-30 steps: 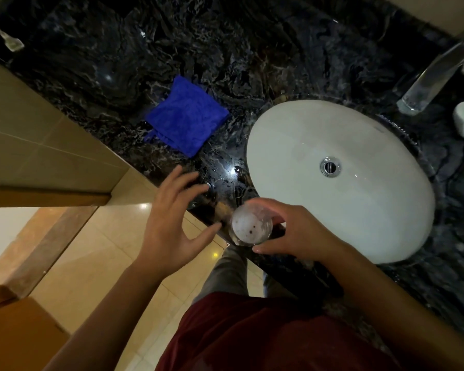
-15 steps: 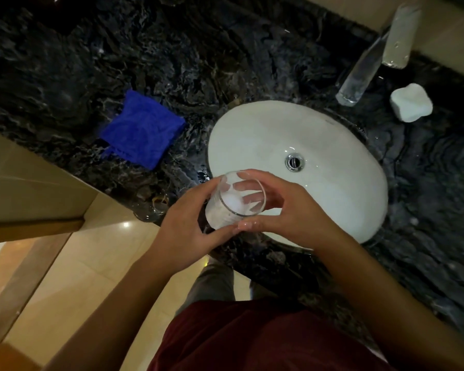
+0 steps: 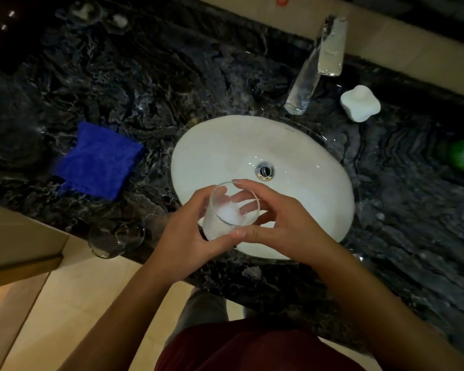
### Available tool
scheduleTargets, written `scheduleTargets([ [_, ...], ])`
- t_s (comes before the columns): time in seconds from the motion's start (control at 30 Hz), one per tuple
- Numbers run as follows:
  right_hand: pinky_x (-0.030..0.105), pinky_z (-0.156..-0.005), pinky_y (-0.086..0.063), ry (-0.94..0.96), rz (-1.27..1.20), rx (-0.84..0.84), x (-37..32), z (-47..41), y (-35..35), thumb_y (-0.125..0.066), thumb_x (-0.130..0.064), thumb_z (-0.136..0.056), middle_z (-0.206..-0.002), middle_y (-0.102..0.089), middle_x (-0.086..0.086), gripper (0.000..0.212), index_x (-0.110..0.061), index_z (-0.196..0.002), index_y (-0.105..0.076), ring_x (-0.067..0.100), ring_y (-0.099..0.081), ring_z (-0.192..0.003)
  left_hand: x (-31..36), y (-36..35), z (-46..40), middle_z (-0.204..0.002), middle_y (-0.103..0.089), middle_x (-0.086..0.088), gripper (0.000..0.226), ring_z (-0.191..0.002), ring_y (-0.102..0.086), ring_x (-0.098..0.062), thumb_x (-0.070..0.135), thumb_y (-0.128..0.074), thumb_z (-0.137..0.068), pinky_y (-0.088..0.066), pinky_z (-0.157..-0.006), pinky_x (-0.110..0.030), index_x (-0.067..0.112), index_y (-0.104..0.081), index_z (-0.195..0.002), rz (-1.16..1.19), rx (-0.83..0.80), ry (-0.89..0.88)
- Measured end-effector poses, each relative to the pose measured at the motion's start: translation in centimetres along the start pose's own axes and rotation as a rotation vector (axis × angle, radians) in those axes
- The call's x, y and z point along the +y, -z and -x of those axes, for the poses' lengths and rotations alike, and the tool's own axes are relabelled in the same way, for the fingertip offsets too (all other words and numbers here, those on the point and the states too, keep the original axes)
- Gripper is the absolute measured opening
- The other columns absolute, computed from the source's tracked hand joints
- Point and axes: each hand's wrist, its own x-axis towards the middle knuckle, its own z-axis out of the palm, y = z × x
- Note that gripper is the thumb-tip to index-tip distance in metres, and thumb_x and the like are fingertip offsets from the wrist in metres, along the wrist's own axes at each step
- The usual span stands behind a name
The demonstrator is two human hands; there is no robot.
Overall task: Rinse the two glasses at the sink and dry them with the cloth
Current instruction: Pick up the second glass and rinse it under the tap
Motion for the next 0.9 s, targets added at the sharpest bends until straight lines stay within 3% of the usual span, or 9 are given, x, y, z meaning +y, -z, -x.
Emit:
scheduleTargets([
  [0.17,0.037,-0.095,-0.059,0.036,-0.044,0.075,0.9,-0.5,3.5,-0.075,-0.05,-0.086,-0.13,-0.066,-0.015,0.059,-0.041,-0.141,-0.056,0.008,-0.066,-0.117,-0.5,-2.1,-2.5,-0.127,-0.067,0.021,0.074,-0.124,-0.062,-0.007,0.047,-0.09,-0.07,-0.051,-0.107,-0.034,0.031,-0.054,-0.133,0.064,0.008,0.022],
  [0.27,0.033,-0.095,-0.057,0.147,0.158,0.392,1.1,-2.7,7.3,-0.073,-0.039,-0.093,-0.135,-0.06,-0.014,0.052,-0.03,-0.142,-0.057,0.004,-0.061,-0.121,-1.3,-3.1,-4.2,-0.125,-0.07,0.013,0.075,-0.125,-0.064,-0.014,0.047,-0.089,-0.068,-0.051,-0.109,-0.045,0.028,-0.056,-0.132,0.112,0.063,0.028],
  [0.33,0.041,-0.105,-0.051,0.251,0.343,0.61,1.5,-4.8,10.4,-0.071,-0.03,-0.095,-0.147,-0.054,-0.004,0.052,-0.022,-0.145,-0.056,0.01,-0.053,-0.134,-1.9,-4.0,-5.7,-0.124,-0.07,0.011,0.075,-0.123,-0.064,-0.014,0.047,-0.089,-0.068,-0.052,-0.108,-0.046,0.027,-0.055,-0.132,0.12,0.103,0.037],
  [0.4,0.044,-0.115,-0.043,0.313,0.439,0.719,2.0,-6.9,12.9,-0.068,-0.031,-0.097,-0.158,-0.044,0.001,0.054,-0.019,-0.148,-0.053,0.015,-0.041,-0.146,-2.3,-4.9,-7.4,-0.123,-0.07,0.012,0.074,-0.122,-0.064,-0.011,0.048,-0.089,-0.068,-0.052,-0.107,-0.045,0.03,-0.055,-0.131,0.11,0.135,0.039],
  [0.63,0.026,-0.123,-0.021,0.425,0.706,0.708,3.6,-11.5,16.5,-0.057,-0.033,-0.104,-0.162,-0.04,0.01,0.05,-0.013,-0.15,-0.052,0.033,-0.03,-0.154,-3.1,-7.6,-13.2,-0.132,-0.064,0.009,0.079,-0.119,-0.06,-0.006,0.043,-0.092,-0.073,-0.049,-0.103,-0.024,0.023,-0.05,-0.137,-0.095,0.174,-0.015],
  [0.77,0.037,-0.123,-0.033,0.517,0.666,0.734,4.5,-12.8,17.1,-0.055,-0.026,-0.107,-0.158,-0.047,0.011,0.043,-0.01,-0.147,-0.056,0.03,-0.04,-0.15,-3.7,-8.6,-15.6,-0.131,-0.066,0.009,0.081,-0.12,-0.062,-0.01,0.055,-0.087,-0.07,-0.05,-0.103,-0.027,0.026,-0.049,-0.135,-0.058,0.191,0.001],
  [0.9,0.041,-0.112,-0.042,0.57,0.64,0.829,4.8,-13.6,17.5,-0.058,-0.023,-0.106,-0.151,-0.057,0.004,0.035,-0.016,-0.139,-0.064,0.022,-0.052,-0.138,-4.3,-9.2,-17.4,-0.131,-0.066,0.006,0.079,-0.121,-0.063,-0.014,0.044,-0.091,-0.073,-0.051,-0.105,-0.032,0.022,-0.049,-0.137,-0.063,0.215,0.007],
])
